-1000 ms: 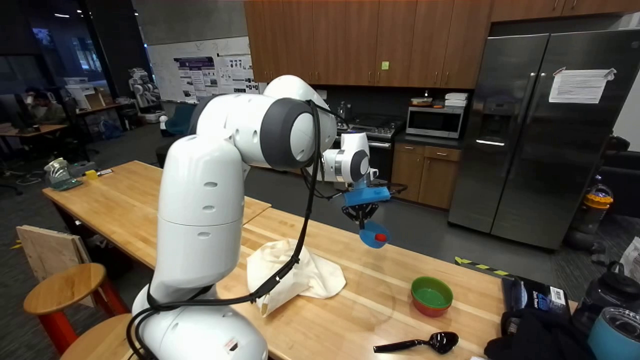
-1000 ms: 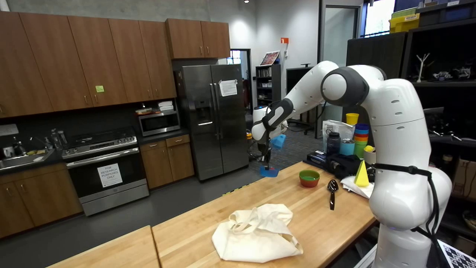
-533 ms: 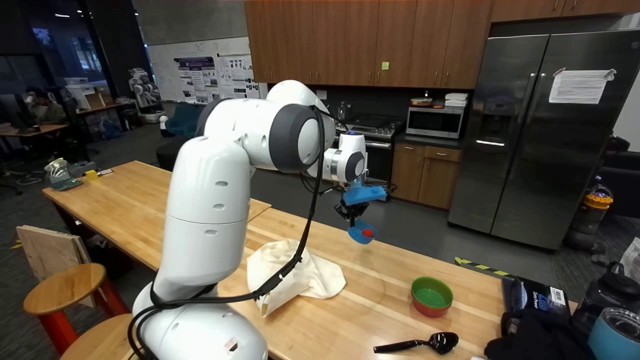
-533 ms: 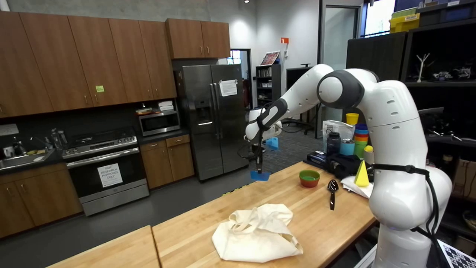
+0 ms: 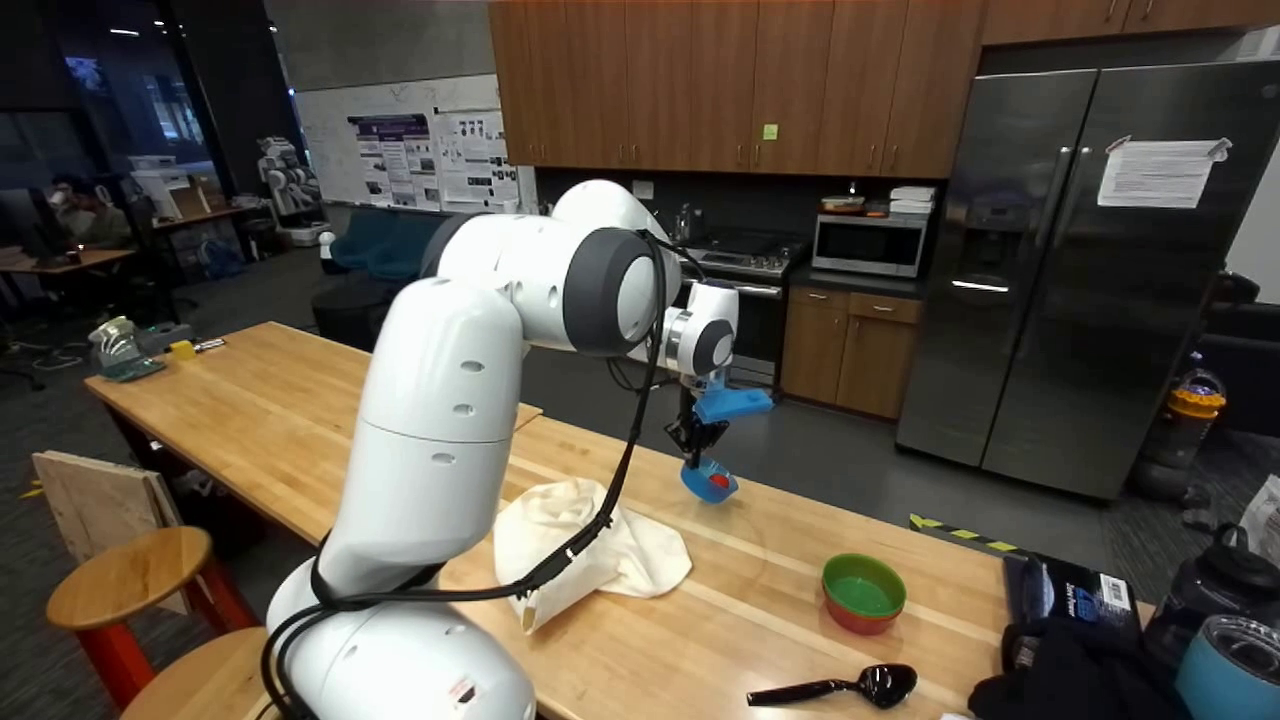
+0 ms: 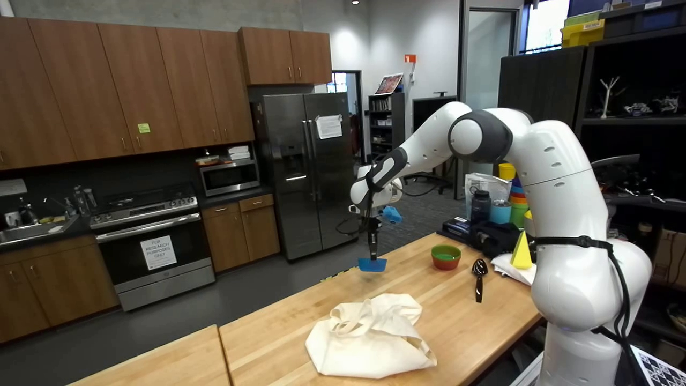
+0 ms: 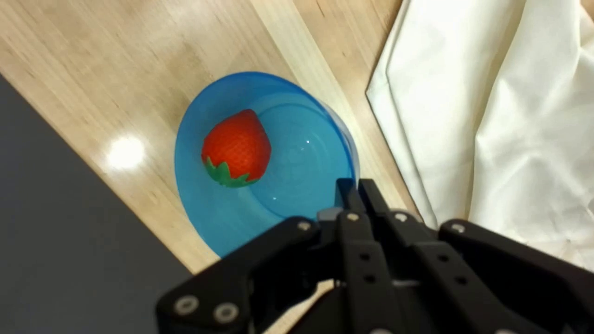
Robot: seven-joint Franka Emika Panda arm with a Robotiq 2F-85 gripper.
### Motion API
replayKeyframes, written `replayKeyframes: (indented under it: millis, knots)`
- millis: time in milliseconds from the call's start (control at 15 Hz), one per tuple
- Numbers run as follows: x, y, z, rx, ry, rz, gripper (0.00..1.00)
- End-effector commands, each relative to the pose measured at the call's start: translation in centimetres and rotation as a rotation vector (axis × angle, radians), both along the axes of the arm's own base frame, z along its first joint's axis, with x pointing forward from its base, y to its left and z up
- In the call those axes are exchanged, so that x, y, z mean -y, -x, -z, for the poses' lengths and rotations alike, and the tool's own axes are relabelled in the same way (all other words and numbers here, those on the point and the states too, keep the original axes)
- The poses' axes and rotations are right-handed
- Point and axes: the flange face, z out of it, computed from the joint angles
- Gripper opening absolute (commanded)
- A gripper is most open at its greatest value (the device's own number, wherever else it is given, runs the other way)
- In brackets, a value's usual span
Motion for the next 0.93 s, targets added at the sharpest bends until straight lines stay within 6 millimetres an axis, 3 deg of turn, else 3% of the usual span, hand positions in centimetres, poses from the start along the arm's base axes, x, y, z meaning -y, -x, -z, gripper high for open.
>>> replayKeyframes:
  millis: [0, 467, 867]
  knots:
    - [0.7, -0.6, 0.4, -0.022, 0.040, -0.039, 0.01]
    - [1.6, -1.1, 2.2, -0.037, 0.108, -0.071, 0.01]
    - [3.1, -1.7, 2.2, -0.022, 0.130, -0.056, 0.01]
